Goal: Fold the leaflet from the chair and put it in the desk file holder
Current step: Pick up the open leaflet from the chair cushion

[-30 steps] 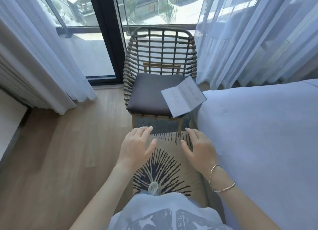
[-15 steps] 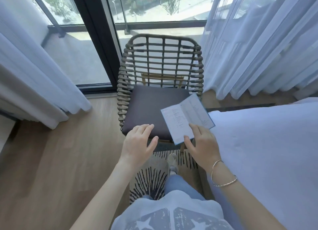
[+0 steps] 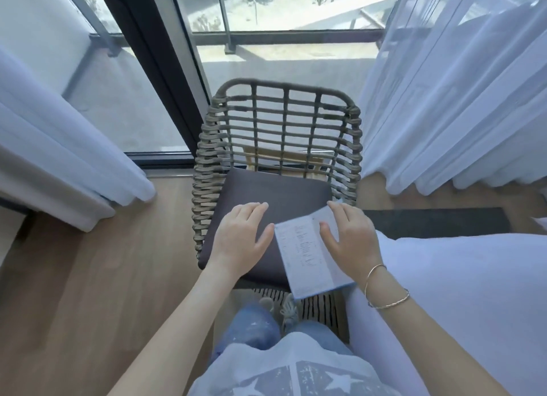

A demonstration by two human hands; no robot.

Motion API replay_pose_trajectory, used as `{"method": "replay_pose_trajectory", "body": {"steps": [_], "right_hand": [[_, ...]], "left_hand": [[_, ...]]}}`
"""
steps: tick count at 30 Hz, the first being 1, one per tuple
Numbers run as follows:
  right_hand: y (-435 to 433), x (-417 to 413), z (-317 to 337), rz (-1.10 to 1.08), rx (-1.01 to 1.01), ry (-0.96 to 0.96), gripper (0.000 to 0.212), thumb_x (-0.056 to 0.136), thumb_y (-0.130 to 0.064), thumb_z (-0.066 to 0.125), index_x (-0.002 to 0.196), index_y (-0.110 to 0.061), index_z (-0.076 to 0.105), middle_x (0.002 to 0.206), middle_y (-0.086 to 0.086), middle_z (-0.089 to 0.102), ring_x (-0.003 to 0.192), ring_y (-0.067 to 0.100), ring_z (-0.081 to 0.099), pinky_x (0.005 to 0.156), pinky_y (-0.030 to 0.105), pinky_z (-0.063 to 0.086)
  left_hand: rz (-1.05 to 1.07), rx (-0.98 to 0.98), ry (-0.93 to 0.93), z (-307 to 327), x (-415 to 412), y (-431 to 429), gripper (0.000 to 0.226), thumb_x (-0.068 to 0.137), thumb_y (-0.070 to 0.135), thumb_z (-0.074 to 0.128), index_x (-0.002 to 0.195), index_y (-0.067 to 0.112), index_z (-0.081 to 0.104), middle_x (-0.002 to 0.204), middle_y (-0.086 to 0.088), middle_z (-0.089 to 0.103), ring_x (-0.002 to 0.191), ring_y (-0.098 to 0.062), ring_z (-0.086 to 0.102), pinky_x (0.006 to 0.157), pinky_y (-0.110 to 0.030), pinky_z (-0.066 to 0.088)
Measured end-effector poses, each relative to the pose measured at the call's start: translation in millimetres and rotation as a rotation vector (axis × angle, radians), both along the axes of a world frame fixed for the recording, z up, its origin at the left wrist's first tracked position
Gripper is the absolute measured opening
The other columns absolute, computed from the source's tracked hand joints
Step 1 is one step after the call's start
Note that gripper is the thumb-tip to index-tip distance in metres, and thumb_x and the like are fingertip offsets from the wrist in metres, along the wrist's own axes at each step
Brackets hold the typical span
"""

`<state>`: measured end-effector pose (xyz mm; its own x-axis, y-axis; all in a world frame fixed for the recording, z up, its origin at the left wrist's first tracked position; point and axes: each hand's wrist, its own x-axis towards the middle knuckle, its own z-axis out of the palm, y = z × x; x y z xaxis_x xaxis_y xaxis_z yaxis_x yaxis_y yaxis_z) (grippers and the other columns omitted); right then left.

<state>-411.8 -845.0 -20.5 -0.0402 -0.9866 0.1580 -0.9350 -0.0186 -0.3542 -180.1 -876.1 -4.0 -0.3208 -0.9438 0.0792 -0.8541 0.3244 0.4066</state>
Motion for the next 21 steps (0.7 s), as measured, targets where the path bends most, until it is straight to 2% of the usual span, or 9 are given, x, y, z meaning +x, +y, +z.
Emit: {"method": "replay_pose_trajectory", "body": {"steps": [6,11,17,21], "right_hand": [[-19,-11,-29,-0.036,0.085,-0.002,0.051,0.093,-0.036,0.042,0.122,-0.001,0.064,0.114,0.017,0.069,0.102,0.035,0.065,0.083,0.044,0.053],[-33,-34,-63,-0.078,0.108,0.011,0.039,0.089,-0.021,0.064,0.122,0.000,0.063,0.118,0.018,0.068,0.103,0.035,0.065,0.085,0.043,0.053],[-48,-55,-133,-0.091,0.161,0.037,0.043,0.089,-0.023,0.058,0.124,0.002,0.061,0.121,0.023,0.064,0.105,0.039,0.062,0.084,0.046,0.050],[-59,-67,-198,-0.101,0.201,0.045,0.043,0.088,-0.023,0.059,0.124,0.002,0.061,0.122,0.024,0.064,0.106,0.042,0.061,0.083,0.049,0.050]], "left_hand": [[-0.068,0.067,-0.012,-25,-6,-26,0.043,0.092,0.028,0.061,0.129,0.006,0.060,0.126,-0.009,0.067,0.116,-0.028,0.059,0.094,-0.039,0.047],[-0.071,0.102,0.006,-57,-16,-52,0.046,0.091,0.029,0.057,0.129,0.004,0.060,0.127,-0.010,0.067,0.116,-0.029,0.060,0.093,-0.039,0.048],[-0.085,0.182,-0.009,-131,-32,-71,0.048,0.091,0.030,0.055,0.131,0.003,0.058,0.131,-0.013,0.063,0.120,-0.030,0.058,0.097,-0.039,0.045],[-0.079,0.230,0.000,-200,-47,-77,0.046,0.088,0.021,0.066,0.129,0.000,0.059,0.129,-0.016,0.064,0.118,-0.034,0.059,0.095,-0.043,0.047]]}}
